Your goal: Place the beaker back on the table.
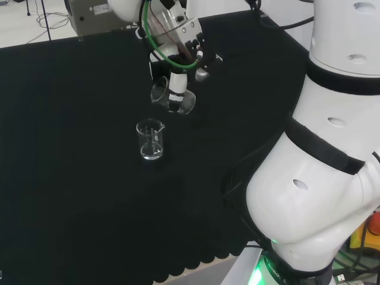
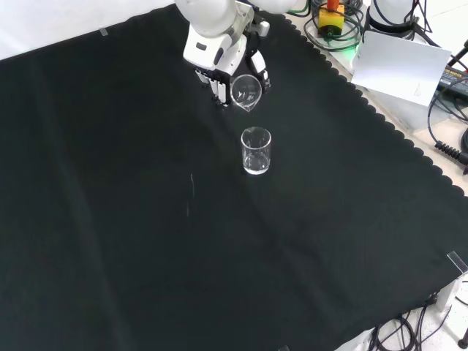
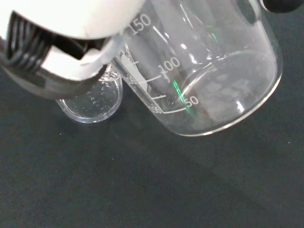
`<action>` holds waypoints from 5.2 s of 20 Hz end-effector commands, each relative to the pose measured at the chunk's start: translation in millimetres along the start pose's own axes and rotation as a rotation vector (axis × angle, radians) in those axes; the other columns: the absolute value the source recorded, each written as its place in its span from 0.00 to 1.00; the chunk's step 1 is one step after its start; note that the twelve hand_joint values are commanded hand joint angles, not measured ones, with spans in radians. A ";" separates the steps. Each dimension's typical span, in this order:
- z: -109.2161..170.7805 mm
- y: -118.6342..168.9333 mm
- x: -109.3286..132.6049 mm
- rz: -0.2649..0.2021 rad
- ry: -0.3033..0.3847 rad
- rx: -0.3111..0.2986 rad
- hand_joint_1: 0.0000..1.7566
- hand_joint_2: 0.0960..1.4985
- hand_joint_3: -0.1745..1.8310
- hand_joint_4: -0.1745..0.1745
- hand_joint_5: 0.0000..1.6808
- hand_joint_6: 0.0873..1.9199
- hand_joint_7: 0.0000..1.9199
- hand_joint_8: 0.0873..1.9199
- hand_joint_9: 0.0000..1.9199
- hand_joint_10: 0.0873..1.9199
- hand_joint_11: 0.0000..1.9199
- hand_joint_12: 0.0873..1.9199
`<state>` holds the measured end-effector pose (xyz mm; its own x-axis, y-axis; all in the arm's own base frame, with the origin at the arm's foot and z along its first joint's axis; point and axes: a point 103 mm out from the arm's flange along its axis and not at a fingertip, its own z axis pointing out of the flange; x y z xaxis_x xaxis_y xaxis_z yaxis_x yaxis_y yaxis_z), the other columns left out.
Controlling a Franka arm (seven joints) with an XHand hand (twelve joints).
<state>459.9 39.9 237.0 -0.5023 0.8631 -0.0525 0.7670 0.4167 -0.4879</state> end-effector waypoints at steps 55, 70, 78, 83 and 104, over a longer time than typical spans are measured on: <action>84.8 90.0 -123.0 -0.222 0.462 -0.456 0.74 0.38 0.45 0.00 0.73 0.37 0.66 0.36 0.85 0.06 0.73 0.31; 114.6 112.6 -126.8 -0.241 0.530 -0.474 0.74 0.39 0.44 0.00 0.72 0.37 0.66 0.36 0.84 0.07 0.73 0.31; 124.3 115.8 -131.3 -0.234 0.552 -0.473 0.74 0.39 0.44 0.00 0.72 0.37 0.66 0.36 0.84 0.07 0.73 0.32; 127.2 118.3 -129.1 -0.231 0.544 -0.474 0.74 0.39 0.44 0.00 0.72 0.37 0.66 0.36 0.84 0.07 0.73 0.32; 138.8 121.8 -128.9 -0.251 0.587 -0.427 0.62 0.61 0.20 0.77 0.63 0.44 0.54 0.33 0.66 0.02 0.46 0.53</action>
<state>563.5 -62.0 64.5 -0.4850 0.6983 0.5265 0.8224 0.5689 0.0030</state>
